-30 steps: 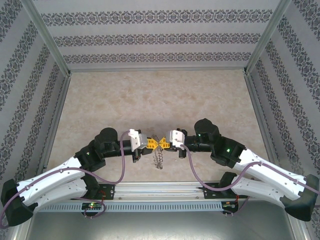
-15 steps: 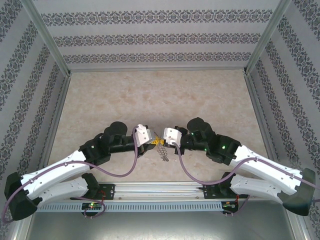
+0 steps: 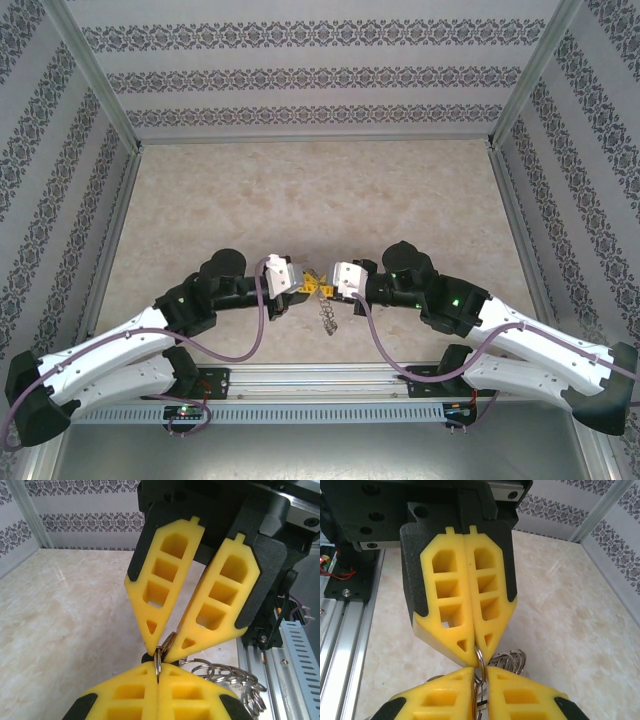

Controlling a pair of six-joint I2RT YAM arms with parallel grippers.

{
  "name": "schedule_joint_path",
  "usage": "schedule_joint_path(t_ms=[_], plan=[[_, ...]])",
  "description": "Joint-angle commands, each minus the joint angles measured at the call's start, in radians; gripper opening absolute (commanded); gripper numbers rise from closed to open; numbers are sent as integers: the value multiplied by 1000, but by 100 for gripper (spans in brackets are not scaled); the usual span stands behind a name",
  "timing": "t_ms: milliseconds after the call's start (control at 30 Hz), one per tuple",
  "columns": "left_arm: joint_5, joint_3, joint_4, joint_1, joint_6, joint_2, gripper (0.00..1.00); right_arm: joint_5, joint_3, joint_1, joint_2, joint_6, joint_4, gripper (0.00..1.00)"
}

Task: Put the keys on the keyring

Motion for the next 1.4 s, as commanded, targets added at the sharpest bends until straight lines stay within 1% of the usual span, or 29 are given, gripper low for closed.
schedule_joint_path(t_ms=[0, 167, 233, 367, 767, 900, 1067, 1267, 1367], plan=[[45, -19, 116, 7, -28, -32, 0, -48, -13, 12, -20, 24, 28, 15], [47, -37, 137, 7, -33, -45, 0, -74, -21, 7, -36, 42, 30, 21], [44, -40, 137, 7, -33, -47, 0, -73, -24, 5, -36, 47, 29, 22], [45, -42, 133, 6, -28, -54, 0, -69, -23, 1, -24, 48, 21, 19], [69, -46, 140, 7, -25, -71, 0, -53, -16, -14, 14, 56, 16, 19], [69, -54, 149, 7, -28, -84, 0, -66, -21, -19, 11, 57, 18, 13], [88, -67, 183, 7, -43, -87, 0, -87, -27, -19, 2, 48, 41, 9], [96, -71, 186, 7, -47, -82, 0, -85, -20, -19, 13, 42, 37, 8], [95, -60, 166, 7, -39, -81, 0, -92, -9, -19, 15, 39, 35, 2]])
